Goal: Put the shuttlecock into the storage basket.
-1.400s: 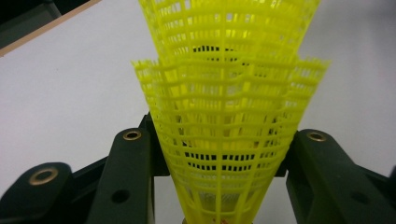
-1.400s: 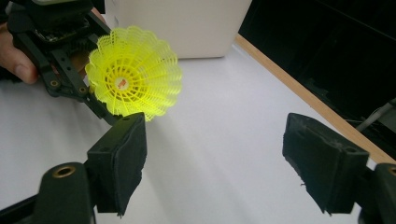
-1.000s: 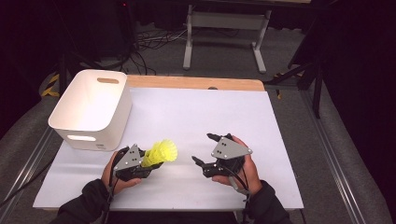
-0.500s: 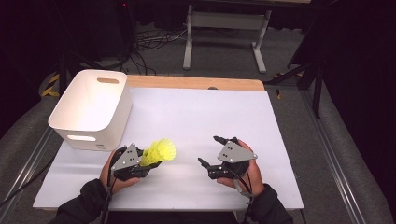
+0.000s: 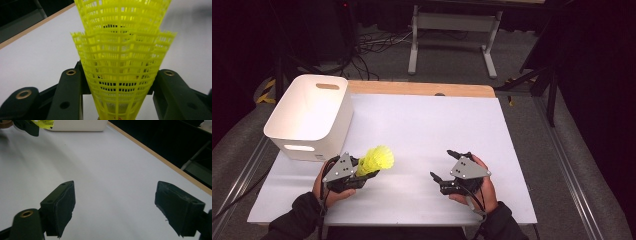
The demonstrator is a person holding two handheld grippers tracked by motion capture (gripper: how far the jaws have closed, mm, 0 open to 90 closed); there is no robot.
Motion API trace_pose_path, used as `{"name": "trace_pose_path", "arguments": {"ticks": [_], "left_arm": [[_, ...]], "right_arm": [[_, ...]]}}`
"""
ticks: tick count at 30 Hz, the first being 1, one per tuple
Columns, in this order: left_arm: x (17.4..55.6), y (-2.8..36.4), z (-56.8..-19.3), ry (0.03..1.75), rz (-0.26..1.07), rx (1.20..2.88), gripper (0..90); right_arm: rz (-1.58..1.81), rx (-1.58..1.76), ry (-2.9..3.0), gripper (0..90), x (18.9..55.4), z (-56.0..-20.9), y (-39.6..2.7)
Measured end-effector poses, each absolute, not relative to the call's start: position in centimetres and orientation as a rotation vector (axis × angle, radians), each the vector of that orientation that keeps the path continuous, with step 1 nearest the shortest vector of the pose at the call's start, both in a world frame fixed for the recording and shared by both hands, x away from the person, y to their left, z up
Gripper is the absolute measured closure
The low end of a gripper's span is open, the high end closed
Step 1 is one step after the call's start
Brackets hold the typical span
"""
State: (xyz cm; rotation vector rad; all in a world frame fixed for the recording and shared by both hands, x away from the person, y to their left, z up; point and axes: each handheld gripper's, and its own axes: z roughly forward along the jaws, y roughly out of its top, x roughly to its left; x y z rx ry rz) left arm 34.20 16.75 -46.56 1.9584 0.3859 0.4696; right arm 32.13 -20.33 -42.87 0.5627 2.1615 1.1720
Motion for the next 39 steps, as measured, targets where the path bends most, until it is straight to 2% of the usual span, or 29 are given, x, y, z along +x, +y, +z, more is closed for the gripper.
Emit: {"name": "trace_pose_path", "arguments": {"ticks": [14, 39], "left_arm": [[34.2, 17.5, -46.0, 0.395, 0.489, 1.938, 57.4], [34.2, 18.3, -45.4, 0.403, 0.515, 1.911, 57.7]], "right_arm": [[1.169, 0.569, 2.146, 17.7, 31.7, -44.7, -20.9], [1.163, 0.592, 2.143, 17.6, 31.8, -45.4, -21.6]]}}
